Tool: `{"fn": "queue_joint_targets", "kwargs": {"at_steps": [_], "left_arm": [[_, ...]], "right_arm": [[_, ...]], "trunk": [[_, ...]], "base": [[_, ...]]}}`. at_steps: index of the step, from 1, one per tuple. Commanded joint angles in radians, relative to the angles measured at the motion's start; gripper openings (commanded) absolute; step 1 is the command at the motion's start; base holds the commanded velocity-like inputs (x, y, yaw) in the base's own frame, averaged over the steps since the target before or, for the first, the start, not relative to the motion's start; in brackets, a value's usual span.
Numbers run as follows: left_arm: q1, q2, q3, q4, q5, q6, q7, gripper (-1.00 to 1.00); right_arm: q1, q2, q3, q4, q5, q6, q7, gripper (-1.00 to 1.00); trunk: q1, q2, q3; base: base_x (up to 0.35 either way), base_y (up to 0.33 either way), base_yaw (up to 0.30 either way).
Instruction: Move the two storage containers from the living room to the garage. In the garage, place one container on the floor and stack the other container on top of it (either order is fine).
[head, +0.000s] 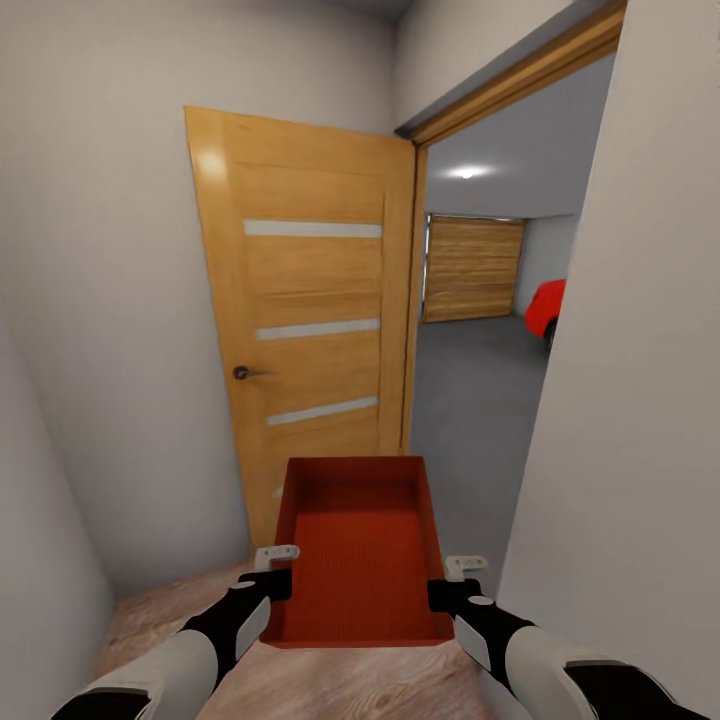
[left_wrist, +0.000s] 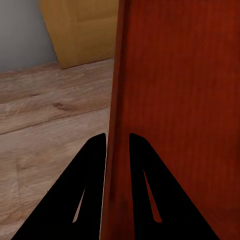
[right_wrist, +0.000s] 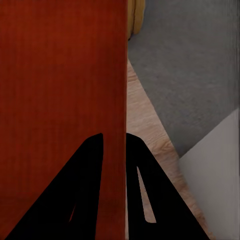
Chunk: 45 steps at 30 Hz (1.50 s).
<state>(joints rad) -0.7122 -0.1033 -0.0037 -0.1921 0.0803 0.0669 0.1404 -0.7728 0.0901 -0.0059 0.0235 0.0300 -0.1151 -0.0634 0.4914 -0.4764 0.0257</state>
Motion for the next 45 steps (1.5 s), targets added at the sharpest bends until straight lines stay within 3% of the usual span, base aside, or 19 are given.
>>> {"fn": "queue_joint_targets", "kwargs": {"at_steps": [1,20,34,45], "left_arm": [[0.0,0.03,0.048,-0.009,-0.011,0.007,0.016,-1.0],[0.0,0.03,0.047,-0.01,-0.011,0.005,0.016,-1.0],[-0.001,0.03,0.047,-0.01,-0.011,0.004,0.018,-1.0],[-0.001,0.031,0.048,-0.01,-0.012,0.004,0.018,-1.0]], "right_arm": [[0.0,-0.006,-0.006,0.004,-0.009,-0.005,-0.006,-1.0],[0.0,-0.006,-0.006,0.004,-0.009,-0.005,-0.005,-1.0],[0.0,-0.006,-0.006,0.004,-0.009,-0.005,-0.006,-1.0],[0.0,-0.004,-0.006,0.004,-0.009,-0.005,-0.005,-1.0]], "trunk": [[0.001,-0.001,0.0],[0.001,-0.001,0.0],[0.001,-0.001,0.0],[0.001,-0.001,0.0]], "base": [[0.251,0.194,-0.285],[0.251,0.194,-0.123],[0.231,0.176,-0.272],[0.025,0.013,-0.284]]}}
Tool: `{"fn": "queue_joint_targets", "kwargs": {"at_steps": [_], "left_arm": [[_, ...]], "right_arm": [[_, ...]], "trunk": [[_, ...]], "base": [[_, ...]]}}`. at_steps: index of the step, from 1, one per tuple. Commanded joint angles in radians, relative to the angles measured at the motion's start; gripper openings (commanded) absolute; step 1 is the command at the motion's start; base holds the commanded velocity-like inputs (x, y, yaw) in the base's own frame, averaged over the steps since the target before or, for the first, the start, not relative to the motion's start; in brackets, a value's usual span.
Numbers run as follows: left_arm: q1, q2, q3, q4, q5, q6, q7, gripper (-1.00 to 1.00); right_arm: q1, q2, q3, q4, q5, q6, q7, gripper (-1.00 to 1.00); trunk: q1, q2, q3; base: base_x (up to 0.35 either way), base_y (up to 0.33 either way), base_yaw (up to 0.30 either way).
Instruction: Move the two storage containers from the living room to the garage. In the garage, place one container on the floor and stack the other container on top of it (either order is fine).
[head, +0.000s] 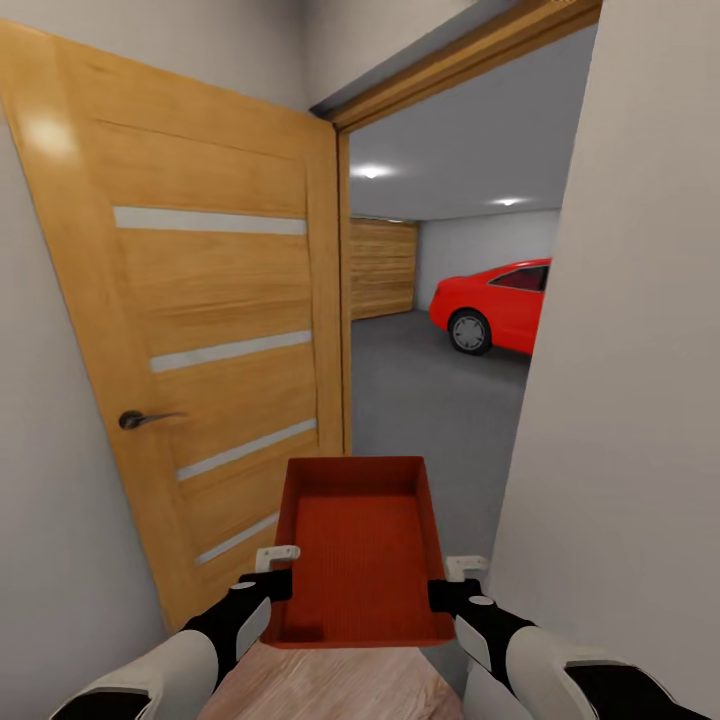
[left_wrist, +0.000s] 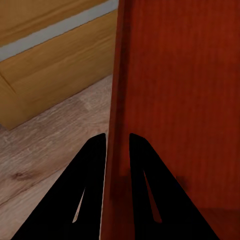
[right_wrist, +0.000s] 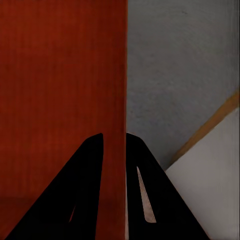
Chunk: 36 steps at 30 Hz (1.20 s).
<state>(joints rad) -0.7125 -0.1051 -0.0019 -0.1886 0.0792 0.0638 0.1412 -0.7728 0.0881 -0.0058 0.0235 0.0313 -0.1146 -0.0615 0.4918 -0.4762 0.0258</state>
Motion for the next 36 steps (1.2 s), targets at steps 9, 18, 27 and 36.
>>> {"fn": "queue_joint_targets", "kwargs": {"at_steps": [9,18,27,36], "left_arm": [[0.0,0.033,0.046,-0.013,-0.011,0.007,0.017,-1.0],[-0.001,0.033,0.046,-0.012,-0.01,0.008,0.017,-1.0],[-0.001,0.033,0.046,-0.012,-0.011,0.008,0.017,-1.0],[-0.001,0.033,0.046,-0.012,-0.011,0.008,0.017,-1.0]], "right_arm": [[0.0,-0.002,-0.006,0.005,-0.01,-0.005,-0.006,-1.0],[0.0,-0.002,-0.006,0.005,-0.01,-0.005,-0.007,-1.0],[0.0,-0.002,-0.006,0.006,-0.011,-0.005,-0.007,-1.0],[0.0,-0.002,-0.006,0.006,-0.01,-0.005,-0.007,-1.0]], "trunk": [[0.0,-0.001,0.0],[0.0,-0.001,0.0],[0.0,-0.001,0.0],[0.0,-0.001,0.0]], "base": [[0.06,0.049,-0.089],[0.236,0.207,-0.003],[0.246,0.216,-0.236],[0.246,0.216,-0.285]]}}
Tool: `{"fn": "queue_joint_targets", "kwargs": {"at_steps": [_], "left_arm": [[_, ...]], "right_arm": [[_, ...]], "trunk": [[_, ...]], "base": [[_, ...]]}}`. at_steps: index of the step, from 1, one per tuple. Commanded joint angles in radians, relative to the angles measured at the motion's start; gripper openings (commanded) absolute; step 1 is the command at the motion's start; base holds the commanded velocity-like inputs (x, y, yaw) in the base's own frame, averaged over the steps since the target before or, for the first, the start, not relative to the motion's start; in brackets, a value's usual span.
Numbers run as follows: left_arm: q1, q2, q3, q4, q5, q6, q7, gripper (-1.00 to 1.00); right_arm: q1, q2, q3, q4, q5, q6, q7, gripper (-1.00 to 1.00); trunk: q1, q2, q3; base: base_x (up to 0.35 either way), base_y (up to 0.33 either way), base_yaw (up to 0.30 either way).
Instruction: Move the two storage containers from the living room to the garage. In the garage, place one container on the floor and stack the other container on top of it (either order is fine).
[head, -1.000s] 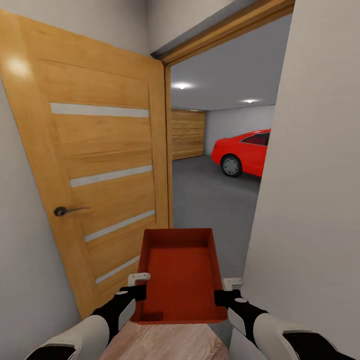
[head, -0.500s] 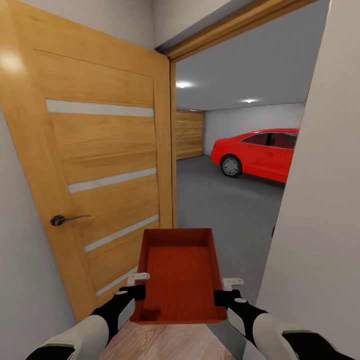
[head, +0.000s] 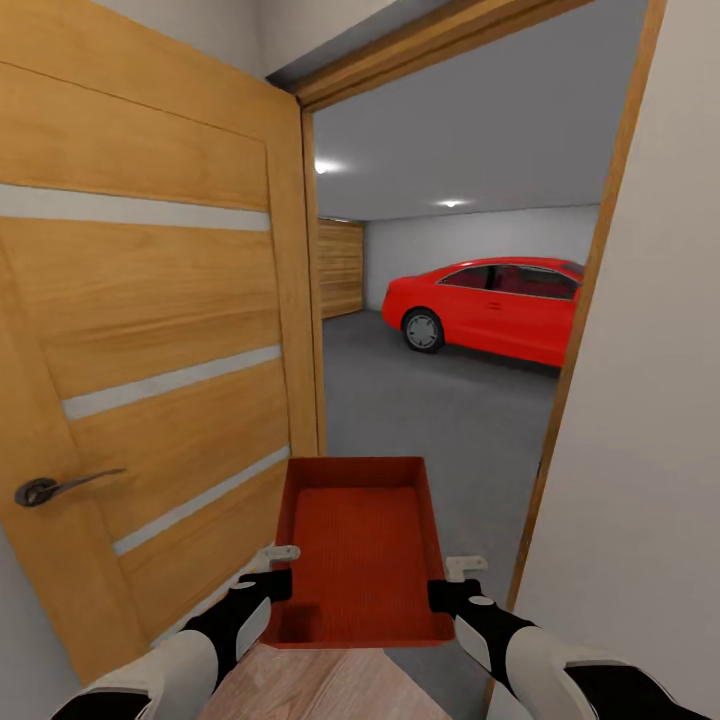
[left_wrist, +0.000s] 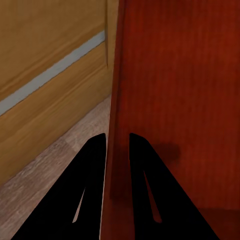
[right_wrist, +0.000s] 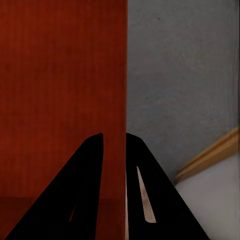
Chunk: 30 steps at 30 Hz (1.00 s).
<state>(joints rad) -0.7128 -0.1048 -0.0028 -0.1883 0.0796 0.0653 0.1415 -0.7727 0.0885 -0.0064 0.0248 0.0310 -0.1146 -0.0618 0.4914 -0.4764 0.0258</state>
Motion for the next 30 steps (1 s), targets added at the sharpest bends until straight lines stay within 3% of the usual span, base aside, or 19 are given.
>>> {"fn": "queue_joint_targets", "kwargs": {"at_steps": [1,30], "left_arm": [[0.0,0.033,0.047,-0.013,-0.011,0.007,0.016,-1.0],[0.0,0.033,0.047,-0.013,-0.012,0.007,0.016,-1.0]], "right_arm": [[0.0,-0.003,-0.006,0.004,-0.01,-0.005,-0.007,-1.0],[0.0,-0.003,-0.006,0.004,-0.01,-0.005,-0.006,-1.0]], "trunk": [[0.001,-0.001,0.0],[0.001,-0.001,0.0]], "base": [[0.246,0.216,-0.285],[0.247,0.216,-0.285]]}}
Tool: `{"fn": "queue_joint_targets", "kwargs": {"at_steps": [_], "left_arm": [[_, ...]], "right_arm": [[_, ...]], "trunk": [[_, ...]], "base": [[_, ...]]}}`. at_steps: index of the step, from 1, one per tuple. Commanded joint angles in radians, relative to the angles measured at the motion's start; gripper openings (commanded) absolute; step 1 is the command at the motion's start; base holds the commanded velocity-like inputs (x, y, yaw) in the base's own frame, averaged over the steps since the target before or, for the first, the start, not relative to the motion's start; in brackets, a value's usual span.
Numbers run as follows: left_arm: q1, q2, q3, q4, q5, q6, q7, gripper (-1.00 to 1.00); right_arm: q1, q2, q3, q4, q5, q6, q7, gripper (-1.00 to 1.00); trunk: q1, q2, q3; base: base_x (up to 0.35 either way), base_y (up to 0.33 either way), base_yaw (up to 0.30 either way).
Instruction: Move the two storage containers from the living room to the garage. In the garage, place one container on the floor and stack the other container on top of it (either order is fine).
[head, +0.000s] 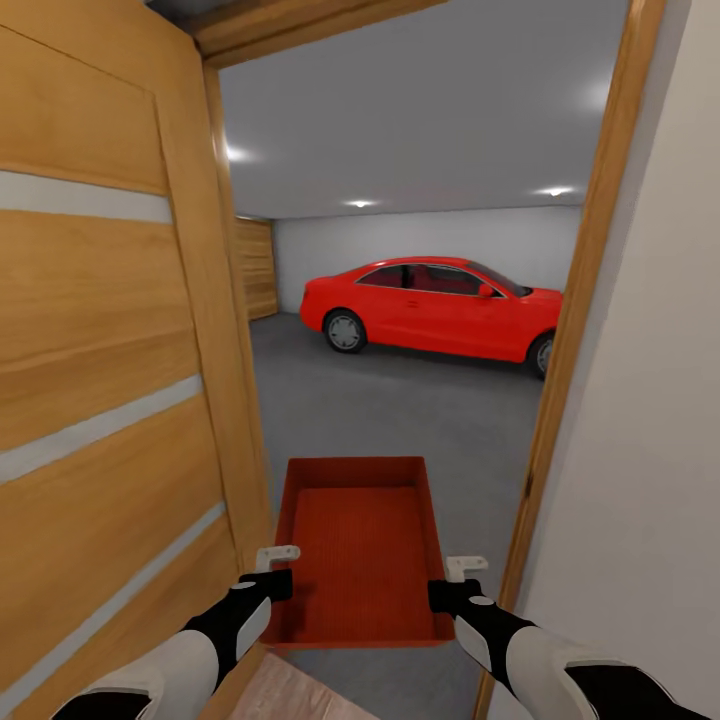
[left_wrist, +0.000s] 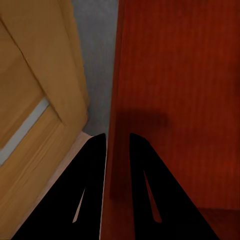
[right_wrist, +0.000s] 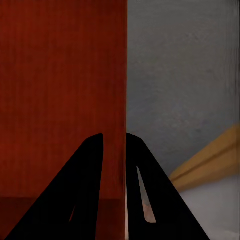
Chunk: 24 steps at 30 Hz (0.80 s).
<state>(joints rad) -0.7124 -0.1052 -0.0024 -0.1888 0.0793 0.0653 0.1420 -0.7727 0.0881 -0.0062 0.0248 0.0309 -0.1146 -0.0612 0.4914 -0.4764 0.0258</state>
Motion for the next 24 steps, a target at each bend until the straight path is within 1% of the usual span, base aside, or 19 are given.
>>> {"fn": "queue_joint_targets", "kwargs": {"at_steps": [1,24], "left_arm": [[0.0,0.033,0.047,-0.012,-0.011,0.007,0.015,-1.0],[0.0,0.033,0.047,-0.011,-0.012,0.007,0.014,-1.0]], "right_arm": [[0.0,-0.002,-0.006,0.004,-0.01,-0.005,-0.007,-1.0],[0.0,-0.002,-0.006,0.004,-0.009,-0.005,-0.006,-1.0]], "trunk": [[0.001,-0.001,0.0],[0.001,-0.001,0.0]], "base": [[0.247,0.216,-0.285],[0.247,0.225,-0.285]]}}
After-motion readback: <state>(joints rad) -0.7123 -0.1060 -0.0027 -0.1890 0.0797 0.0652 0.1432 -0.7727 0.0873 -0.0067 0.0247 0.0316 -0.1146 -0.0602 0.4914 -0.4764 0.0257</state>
